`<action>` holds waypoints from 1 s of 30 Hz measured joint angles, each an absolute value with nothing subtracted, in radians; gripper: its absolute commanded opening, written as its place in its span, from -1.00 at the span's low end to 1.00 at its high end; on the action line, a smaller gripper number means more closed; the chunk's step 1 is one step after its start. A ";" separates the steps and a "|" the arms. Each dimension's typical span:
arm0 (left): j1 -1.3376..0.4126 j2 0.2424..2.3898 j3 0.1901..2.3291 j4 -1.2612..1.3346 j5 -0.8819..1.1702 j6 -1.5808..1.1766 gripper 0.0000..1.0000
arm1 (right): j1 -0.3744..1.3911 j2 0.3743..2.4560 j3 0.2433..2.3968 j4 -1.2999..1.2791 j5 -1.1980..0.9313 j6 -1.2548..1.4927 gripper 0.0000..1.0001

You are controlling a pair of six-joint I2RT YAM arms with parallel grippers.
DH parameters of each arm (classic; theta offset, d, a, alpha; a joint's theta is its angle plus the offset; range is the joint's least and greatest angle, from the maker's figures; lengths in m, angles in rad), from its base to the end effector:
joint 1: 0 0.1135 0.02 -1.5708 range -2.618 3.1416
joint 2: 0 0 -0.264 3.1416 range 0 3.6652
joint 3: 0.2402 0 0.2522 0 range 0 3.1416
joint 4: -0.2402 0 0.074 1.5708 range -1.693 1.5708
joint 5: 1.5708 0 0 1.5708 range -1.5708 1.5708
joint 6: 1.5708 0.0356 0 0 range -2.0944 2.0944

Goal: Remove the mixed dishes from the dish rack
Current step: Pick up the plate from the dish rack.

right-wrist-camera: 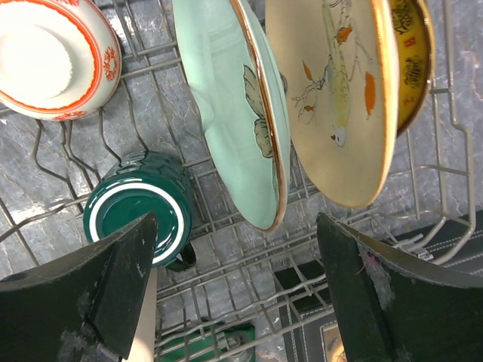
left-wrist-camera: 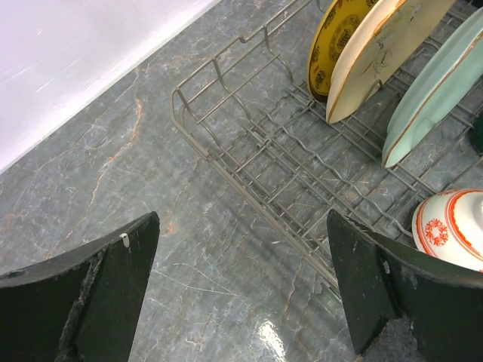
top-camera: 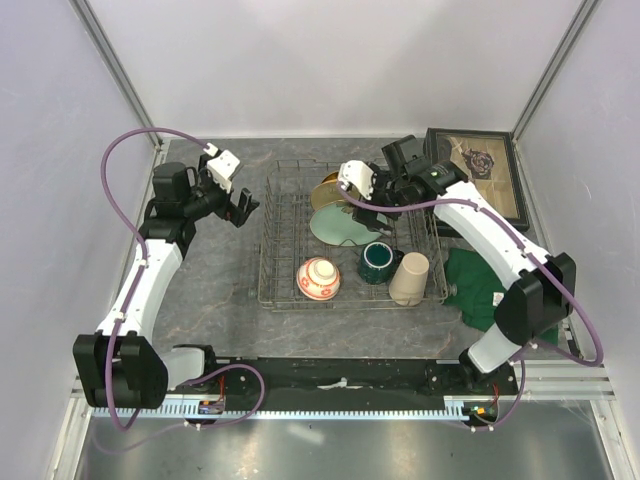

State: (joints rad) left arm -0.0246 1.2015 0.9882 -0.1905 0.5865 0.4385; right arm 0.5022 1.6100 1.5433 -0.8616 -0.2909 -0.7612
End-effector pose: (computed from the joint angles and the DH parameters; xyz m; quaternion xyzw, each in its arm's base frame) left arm 0.2716 -0.0264 0.3258 0.3384 0.7410 -0.1277 0.5657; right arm 0.2962 0.1743 0.3343 -0.5913 0.7306 0.0960 0.3276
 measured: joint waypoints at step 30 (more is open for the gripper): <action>-0.025 1.204 0.974 -0.177 0.586 0.484 0.94 | 0.545 1.812 1.561 -0.758 -0.234 -0.846 0.11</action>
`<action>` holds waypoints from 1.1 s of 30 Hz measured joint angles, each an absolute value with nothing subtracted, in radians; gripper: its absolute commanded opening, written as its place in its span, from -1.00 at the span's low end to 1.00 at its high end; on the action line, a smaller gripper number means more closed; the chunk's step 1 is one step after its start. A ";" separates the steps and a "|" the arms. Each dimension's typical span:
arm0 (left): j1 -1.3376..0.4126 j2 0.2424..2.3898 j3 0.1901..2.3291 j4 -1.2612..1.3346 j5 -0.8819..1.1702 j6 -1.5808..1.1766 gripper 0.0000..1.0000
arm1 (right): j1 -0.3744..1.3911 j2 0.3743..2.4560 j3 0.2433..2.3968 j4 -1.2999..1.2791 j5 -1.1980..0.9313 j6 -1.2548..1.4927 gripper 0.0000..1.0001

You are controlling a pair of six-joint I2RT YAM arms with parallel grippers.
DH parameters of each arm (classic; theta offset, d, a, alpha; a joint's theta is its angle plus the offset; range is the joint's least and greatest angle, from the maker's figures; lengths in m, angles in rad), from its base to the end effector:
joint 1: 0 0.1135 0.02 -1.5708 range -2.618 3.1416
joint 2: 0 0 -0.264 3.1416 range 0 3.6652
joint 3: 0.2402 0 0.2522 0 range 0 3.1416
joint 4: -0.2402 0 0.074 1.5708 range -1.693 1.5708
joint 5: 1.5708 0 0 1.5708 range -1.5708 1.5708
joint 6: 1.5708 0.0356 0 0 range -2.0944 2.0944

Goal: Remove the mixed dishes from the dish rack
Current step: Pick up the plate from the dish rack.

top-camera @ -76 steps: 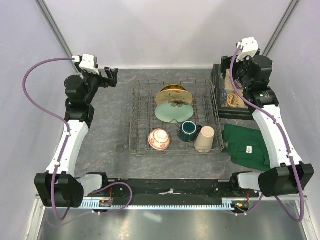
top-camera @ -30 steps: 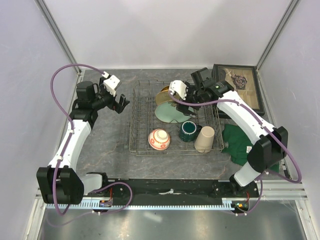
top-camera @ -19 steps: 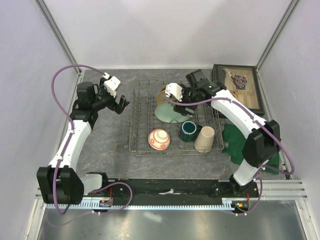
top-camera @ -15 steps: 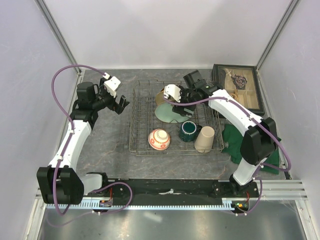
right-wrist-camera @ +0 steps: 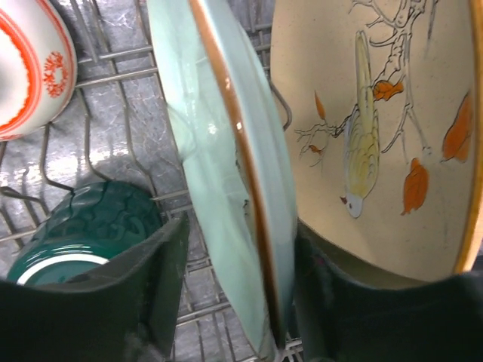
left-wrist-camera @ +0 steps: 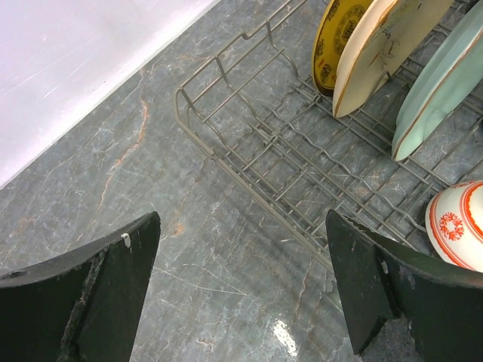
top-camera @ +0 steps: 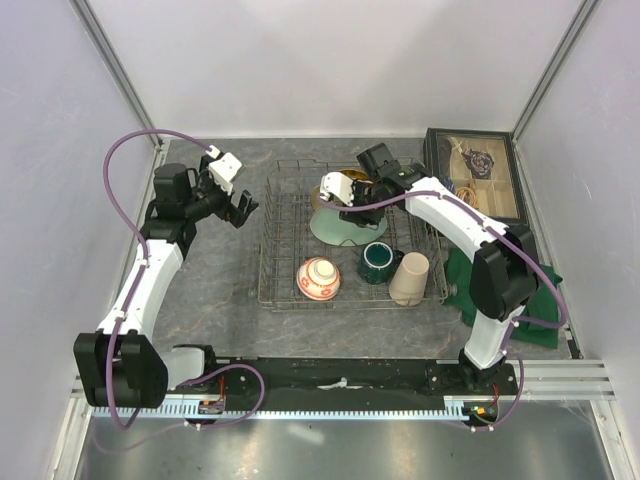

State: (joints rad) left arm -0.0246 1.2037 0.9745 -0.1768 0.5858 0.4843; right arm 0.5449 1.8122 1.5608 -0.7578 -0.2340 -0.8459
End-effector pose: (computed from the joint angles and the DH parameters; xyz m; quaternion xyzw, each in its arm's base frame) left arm 0.2721 -0.0264 0.3217 0.3550 0.7339 -0.1148 0.5677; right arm 0.3319 0.2108 0.2751 -0.6362 0.7120 0.0696 0.2889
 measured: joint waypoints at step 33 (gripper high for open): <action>-0.025 1.216 0.965 -0.154 0.578 0.505 0.93 | 0.587 1.823 1.616 -0.780 -0.141 -0.887 -1.00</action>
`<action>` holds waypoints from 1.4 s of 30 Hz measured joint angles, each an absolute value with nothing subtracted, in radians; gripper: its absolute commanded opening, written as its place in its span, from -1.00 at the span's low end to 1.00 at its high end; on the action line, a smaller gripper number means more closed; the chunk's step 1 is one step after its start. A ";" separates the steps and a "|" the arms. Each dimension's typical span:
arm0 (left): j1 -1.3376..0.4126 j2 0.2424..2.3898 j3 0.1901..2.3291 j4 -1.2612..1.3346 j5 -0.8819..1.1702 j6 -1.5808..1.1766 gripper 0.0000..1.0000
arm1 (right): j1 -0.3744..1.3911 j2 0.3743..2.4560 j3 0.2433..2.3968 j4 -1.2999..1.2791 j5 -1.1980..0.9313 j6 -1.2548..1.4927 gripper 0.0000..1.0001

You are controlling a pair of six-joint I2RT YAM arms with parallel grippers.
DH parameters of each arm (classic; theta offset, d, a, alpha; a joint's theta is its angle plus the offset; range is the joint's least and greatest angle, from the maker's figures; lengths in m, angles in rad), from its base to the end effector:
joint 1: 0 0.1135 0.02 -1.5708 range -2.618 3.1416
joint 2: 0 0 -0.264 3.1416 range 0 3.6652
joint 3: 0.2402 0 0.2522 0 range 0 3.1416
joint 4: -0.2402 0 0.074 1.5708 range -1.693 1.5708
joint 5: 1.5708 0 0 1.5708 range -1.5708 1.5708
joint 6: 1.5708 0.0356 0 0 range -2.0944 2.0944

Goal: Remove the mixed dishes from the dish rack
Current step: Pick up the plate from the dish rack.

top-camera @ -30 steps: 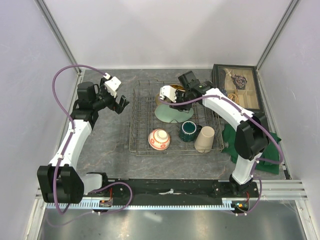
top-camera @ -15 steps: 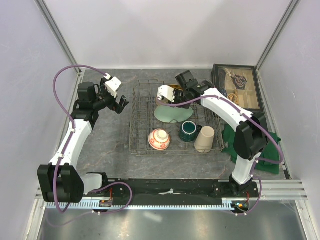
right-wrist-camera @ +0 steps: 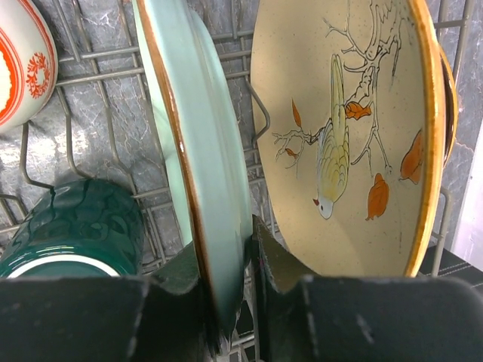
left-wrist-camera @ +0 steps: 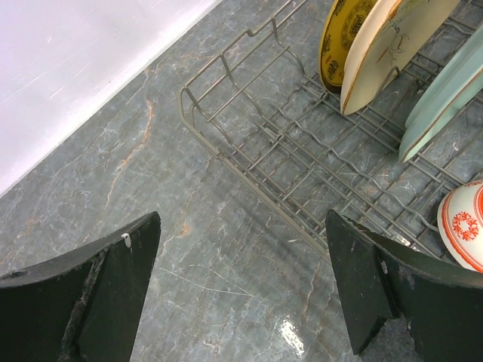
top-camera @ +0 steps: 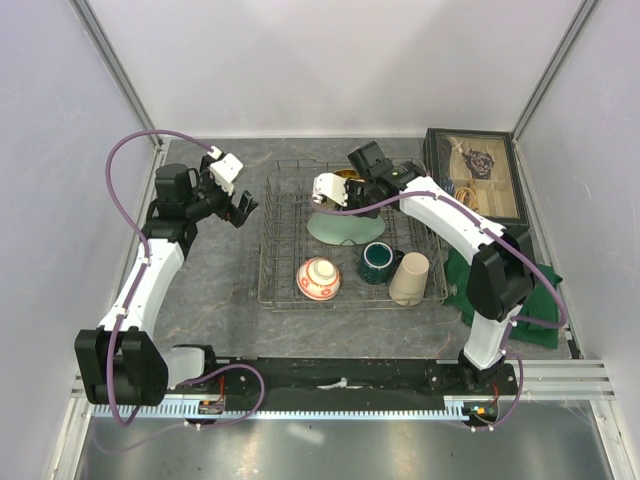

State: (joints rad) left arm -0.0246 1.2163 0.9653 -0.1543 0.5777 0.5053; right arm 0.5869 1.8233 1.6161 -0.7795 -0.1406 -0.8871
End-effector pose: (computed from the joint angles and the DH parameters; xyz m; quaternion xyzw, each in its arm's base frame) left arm 0.2754 -0.0262 0.3174 0.3609 0.7314 -0.1054 0.5690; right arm 0.3289 0.2247 0.2863 -0.6570 0.6938 0.0236 0.2940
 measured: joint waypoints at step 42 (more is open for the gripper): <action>-0.089 1.136 1.064 -0.286 1.105 0.543 0.85 | 0.612 1.822 1.944 -0.994 -0.315 -0.781 -1.00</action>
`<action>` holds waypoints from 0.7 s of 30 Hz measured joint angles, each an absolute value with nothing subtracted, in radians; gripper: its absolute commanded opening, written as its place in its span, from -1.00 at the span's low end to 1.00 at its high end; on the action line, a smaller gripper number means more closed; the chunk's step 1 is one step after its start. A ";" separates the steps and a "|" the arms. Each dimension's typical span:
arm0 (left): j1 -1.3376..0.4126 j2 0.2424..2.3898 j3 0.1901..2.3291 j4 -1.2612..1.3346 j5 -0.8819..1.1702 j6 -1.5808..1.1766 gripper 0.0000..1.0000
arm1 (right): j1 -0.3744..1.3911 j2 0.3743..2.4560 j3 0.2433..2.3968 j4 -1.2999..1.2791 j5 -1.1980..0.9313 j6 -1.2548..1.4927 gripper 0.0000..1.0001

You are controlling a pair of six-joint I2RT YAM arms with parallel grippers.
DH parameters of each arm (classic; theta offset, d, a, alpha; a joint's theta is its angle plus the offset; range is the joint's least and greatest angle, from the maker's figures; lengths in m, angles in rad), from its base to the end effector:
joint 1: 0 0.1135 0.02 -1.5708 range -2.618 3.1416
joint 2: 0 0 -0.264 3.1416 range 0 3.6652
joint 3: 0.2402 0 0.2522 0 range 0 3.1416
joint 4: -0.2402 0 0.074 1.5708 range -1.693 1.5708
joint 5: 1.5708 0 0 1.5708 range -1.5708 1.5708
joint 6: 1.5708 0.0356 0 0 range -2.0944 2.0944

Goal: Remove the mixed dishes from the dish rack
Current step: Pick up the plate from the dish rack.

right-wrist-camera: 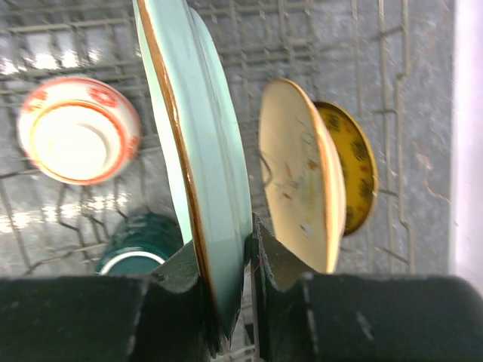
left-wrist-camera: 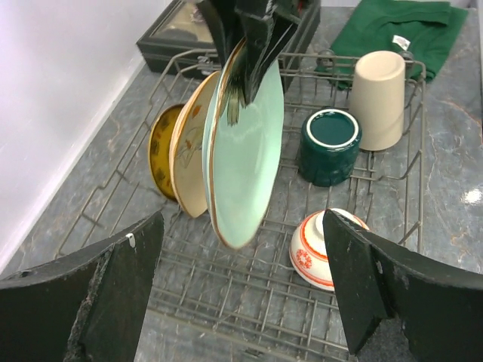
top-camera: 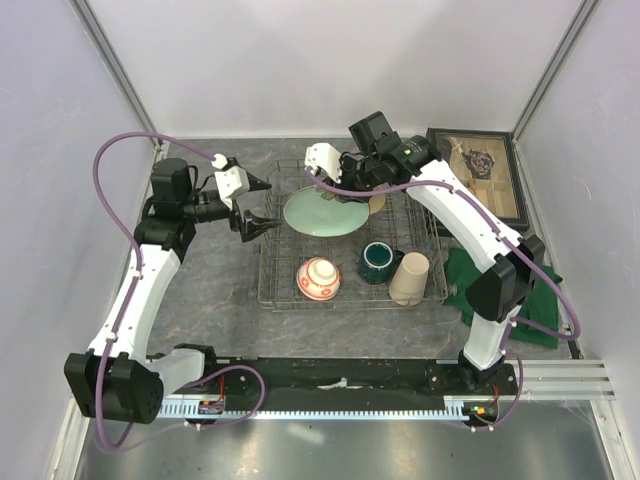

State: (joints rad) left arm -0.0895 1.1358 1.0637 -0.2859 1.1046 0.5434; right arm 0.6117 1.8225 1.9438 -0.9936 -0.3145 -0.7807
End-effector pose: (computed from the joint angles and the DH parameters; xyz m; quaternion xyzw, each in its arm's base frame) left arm 0.2379 -0.0533 0.3636 0.5019 0.5717 -0.3109 0.5697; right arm 0.3138 0.2336 0.3758 -0.6363 0.6777 0.1181 0.3492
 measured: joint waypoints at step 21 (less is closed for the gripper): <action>-0.227 1.203 1.081 -0.313 1.025 0.619 0.23 | 0.673 1.776 1.977 -1.012 -0.436 -0.702 -1.00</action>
State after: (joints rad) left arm -0.2272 1.2034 1.0809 -0.3126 1.0248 0.6186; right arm 0.6727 1.7756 1.9766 -1.0119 -0.4362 -0.7017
